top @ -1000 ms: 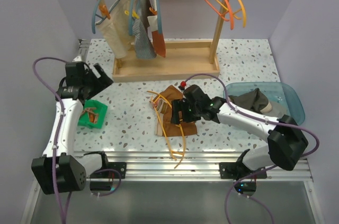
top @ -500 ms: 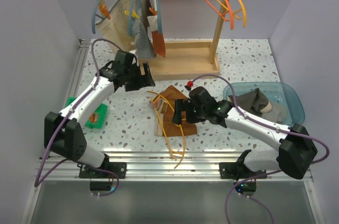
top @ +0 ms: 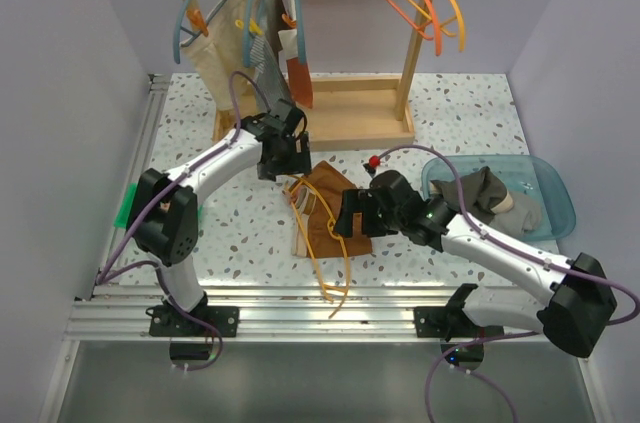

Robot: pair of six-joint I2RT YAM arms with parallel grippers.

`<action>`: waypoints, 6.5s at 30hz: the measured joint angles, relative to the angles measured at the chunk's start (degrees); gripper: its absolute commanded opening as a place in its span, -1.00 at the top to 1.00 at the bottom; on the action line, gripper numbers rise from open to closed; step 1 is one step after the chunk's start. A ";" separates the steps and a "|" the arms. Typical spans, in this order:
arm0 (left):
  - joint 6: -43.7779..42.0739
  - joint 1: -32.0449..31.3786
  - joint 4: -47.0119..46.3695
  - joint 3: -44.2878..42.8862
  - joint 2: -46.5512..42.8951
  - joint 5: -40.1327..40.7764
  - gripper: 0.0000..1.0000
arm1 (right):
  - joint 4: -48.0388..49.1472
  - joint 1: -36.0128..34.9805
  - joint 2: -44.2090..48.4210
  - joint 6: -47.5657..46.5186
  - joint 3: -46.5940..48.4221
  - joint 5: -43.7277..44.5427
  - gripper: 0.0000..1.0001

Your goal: Remove the underwear clipped to the hanger

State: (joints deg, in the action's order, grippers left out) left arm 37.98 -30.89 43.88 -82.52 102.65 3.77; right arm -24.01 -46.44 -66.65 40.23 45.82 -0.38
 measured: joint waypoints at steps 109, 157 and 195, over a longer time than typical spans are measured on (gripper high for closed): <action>7.32 -0.28 -3.74 7.98 -2.25 2.47 1.00 | 0.87 0.35 -2.45 -0.87 -3.21 -3.76 -0.93; -10.56 52.72 2.08 32.68 -36.72 -3.65 -0.61 | 0.42 0.76 -7.52 -3.26 1.99 -4.94 -0.97; -9.11 39.74 -2.54 19.41 -31.54 -22.73 -0.68 | 63.36 -11.76 -25.31 37.77 -25.75 -9.53 0.27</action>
State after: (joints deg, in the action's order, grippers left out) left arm 28.86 8.84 41.34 -63.11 71.11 -18.96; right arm 39.35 -58.19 -91.96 78.00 20.08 -9.91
